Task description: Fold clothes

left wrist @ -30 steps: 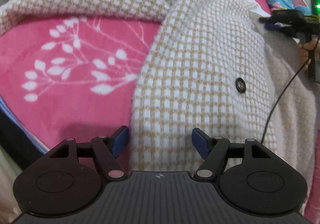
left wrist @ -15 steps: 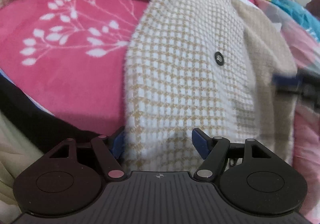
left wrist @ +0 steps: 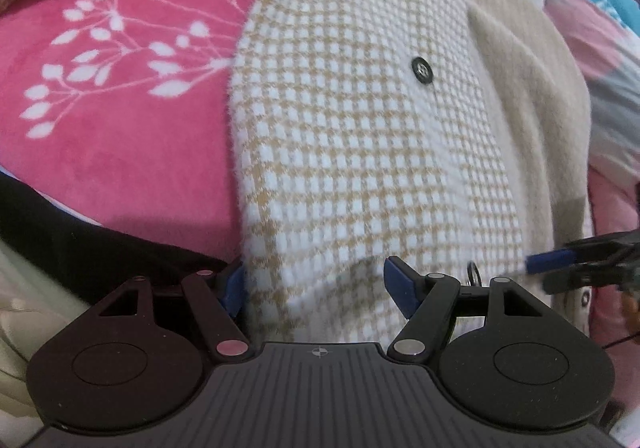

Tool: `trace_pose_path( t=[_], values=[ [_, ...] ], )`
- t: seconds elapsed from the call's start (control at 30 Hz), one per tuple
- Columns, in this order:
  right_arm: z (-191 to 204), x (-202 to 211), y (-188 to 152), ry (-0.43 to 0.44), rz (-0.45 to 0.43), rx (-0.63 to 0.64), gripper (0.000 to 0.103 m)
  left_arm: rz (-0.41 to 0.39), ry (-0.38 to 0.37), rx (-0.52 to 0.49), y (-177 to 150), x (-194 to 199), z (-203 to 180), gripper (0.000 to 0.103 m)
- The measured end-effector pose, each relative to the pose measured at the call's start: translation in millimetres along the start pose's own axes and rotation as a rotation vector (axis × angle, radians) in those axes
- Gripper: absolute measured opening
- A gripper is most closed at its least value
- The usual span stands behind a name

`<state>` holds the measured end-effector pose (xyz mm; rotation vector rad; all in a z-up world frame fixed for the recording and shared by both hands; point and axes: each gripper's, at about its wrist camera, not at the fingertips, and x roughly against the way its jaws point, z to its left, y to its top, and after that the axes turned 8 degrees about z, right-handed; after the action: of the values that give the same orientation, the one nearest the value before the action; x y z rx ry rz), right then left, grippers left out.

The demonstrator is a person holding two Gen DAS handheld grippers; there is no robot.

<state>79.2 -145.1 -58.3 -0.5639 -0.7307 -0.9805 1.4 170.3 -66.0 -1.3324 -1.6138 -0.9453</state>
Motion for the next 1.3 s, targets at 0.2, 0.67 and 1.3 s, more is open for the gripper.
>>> trace_pose_path(
  t=[0.2, 0.67, 1.3],
  values=[
    [17, 2, -25, -0.093, -0.08, 0.084, 0.005, 0.004, 0.012, -0.017, -2, 2, 1, 0.067],
    [89, 13, -76, -0.478, -0.298, 0.456, 0.037, 0.004, -0.034, 0.019, 0, 4, 7, 0.069],
    [192, -223, -162, -0.886, -0.404, 1.453, 0.096, 0.053, -0.245, 0.207, 6, 16, 25, 0.02]
  ],
)
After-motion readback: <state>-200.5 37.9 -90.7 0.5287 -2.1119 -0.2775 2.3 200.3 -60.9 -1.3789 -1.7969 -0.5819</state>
